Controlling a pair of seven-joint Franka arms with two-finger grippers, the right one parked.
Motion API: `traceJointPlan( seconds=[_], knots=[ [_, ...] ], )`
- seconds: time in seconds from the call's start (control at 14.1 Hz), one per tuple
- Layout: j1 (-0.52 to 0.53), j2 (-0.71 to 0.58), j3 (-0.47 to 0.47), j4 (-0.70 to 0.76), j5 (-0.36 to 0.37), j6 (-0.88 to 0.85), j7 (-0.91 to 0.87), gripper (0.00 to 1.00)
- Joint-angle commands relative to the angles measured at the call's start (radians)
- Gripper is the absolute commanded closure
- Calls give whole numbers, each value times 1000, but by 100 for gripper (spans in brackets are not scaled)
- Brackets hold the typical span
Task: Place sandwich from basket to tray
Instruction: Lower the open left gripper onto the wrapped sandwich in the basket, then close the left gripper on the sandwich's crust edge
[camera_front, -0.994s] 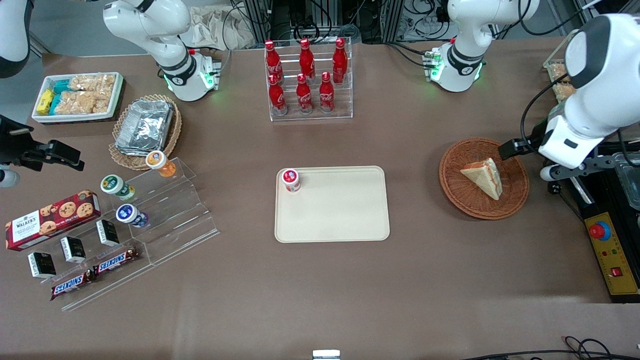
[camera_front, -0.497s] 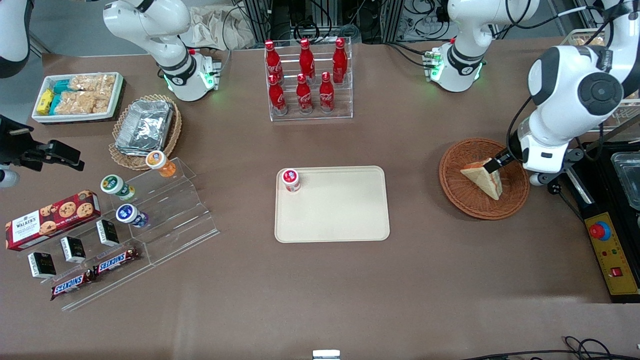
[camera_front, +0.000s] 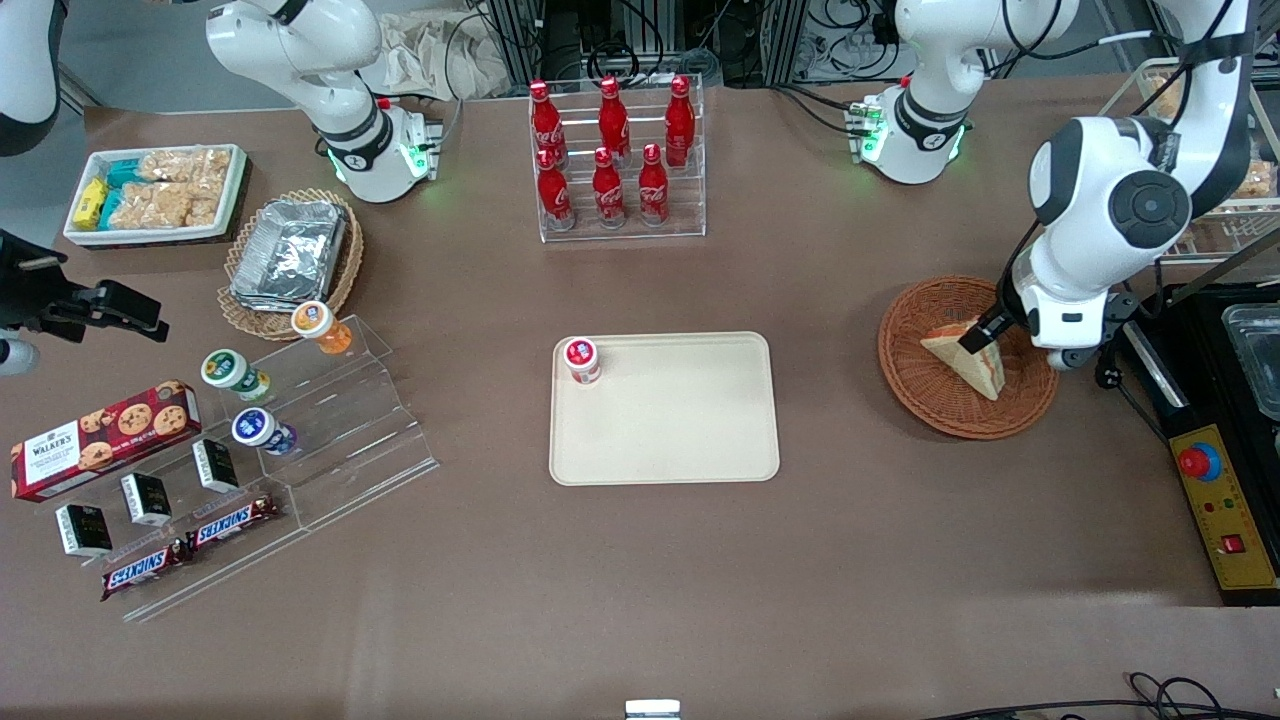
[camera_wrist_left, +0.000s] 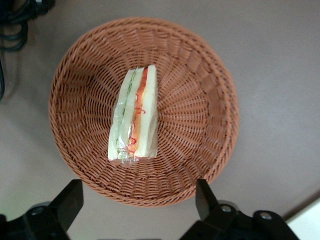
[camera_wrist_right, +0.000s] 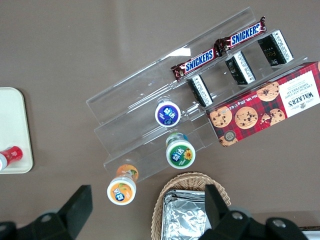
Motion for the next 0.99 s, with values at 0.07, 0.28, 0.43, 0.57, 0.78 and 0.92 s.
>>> traceJointPlan(
  seconds=[0.07,0.28,0.43,0.57,0.78,0.92],
  knots=[
    [4,67,1,-42,23,97,-87,0],
    [44,110,2,-83,23,186,-91,0],
    [45,150,4,-86,23,213,-99,0],
    [53,186,4,-85,23,236,-128,0],
    [53,243,4,-83,23,274,-134,0],
    [53,262,4,-82,23,297,-134,1]
  ],
)
